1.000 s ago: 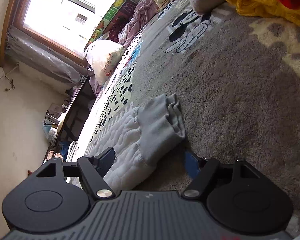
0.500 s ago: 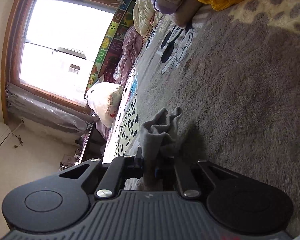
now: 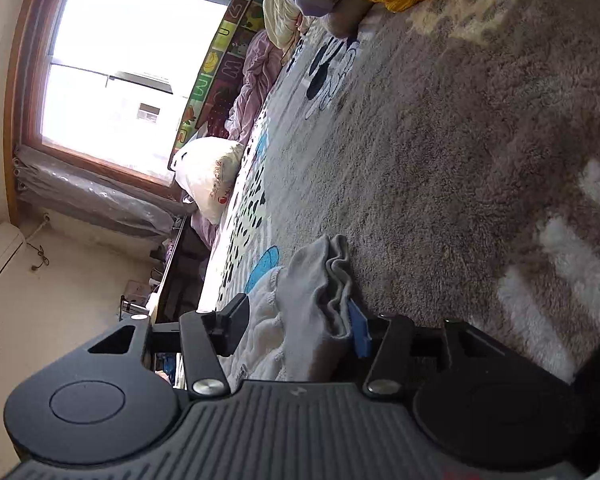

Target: Fold clothes

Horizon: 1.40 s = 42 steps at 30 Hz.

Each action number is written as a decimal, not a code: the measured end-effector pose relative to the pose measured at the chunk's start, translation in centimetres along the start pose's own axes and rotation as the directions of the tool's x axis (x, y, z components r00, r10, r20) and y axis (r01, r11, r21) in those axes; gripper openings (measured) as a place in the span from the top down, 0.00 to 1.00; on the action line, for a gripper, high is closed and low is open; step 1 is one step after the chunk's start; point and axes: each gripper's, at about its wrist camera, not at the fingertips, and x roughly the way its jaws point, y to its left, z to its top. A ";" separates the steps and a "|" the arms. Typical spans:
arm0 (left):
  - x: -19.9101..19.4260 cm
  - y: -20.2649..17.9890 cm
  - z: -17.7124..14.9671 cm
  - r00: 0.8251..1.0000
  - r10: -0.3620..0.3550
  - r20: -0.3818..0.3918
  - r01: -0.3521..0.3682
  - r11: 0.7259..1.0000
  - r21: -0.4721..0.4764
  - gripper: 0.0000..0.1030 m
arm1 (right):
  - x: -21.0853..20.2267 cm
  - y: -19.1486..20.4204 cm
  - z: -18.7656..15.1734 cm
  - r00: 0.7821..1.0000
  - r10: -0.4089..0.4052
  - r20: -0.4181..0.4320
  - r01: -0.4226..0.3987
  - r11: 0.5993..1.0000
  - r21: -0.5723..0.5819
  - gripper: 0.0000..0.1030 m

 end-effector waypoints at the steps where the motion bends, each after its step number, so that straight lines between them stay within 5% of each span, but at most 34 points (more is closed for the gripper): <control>1: 0.1 0.0 0.0 1.000 0.001 0.000 -0.001 1.000 0.002 0.43 | 0.0 0.1 -0.1 1.000 -0.003 -0.010 0.003 1.000 -0.018 0.47; 11: 0.9 -0.4 -0.6 1.000 -0.010 0.014 0.009 0.999 0.037 0.42 | -0.7 -0.8 0.0 0.999 0.044 -0.022 -0.043 0.999 0.019 0.48; 14: 1.0 -0.7 -1.0 1.000 -0.010 0.020 0.008 0.996 0.087 0.57 | -0.7 -0.6 -0.1 0.999 0.038 -0.028 -0.038 0.999 -0.002 0.47; 15: 1.1 -0.7 -1.1 1.000 -0.015 0.006 0.014 0.996 0.091 0.78 | -0.7 -0.5 -0.2 0.999 0.035 -0.029 -0.035 0.999 -0.010 0.47; 16: 1.1 -0.8 -1.2 1.000 -0.024 0.004 0.024 0.996 0.091 0.82 | -0.7 -0.4 -0.2 0.999 0.032 -0.030 -0.033 0.999 -0.018 0.47; 20: 0.1 -2.4 -1.8 0.995 -0.086 0.054 0.077 0.987 0.144 0.85 | -0.7 -0.1 -0.4 0.999 0.018 -0.039 -0.020 0.998 -0.055 0.48; 23: -0.9 -5.3 -3.0 0.989 -0.113 0.097 0.082 0.958 0.274 0.85 | -0.8 0.1 -0.5 0.999 -0.009 -0.042 0.006 0.997 -0.077 0.55; 28: -2.5 -10.6 -6.5 0.978 -0.160 0.135 0.068 0.854 0.515 0.86 | -0.9 -0.3 -0.3 0.999 0.006 -0.036 -0.008 0.999 -0.032 0.56; 33: -3.2 -14.8 -11.0 0.969 -0.197 0.148 0.038 0.714 0.699 0.86 | -1.0 -0.7 0.0 0.999 0.027 -0.036 -0.026 1.000 0.009 0.55; 36: -3.4 -16.7 -14.1 0.966 -0.221 0.136 0.027 0.607 0.794 0.86 | -1.2 -1.0 0.2 0.999 0.043 -0.032 -0.042 0.998 0.042 0.55; 42: -2.8 -18.8 -19.8 0.966 -0.253 0.061 0.058 0.437 0.898 0.86 | -1.4 -1.4 0.9 0.998 0.056 -0.010 -0.055 0.996 0.070 0.55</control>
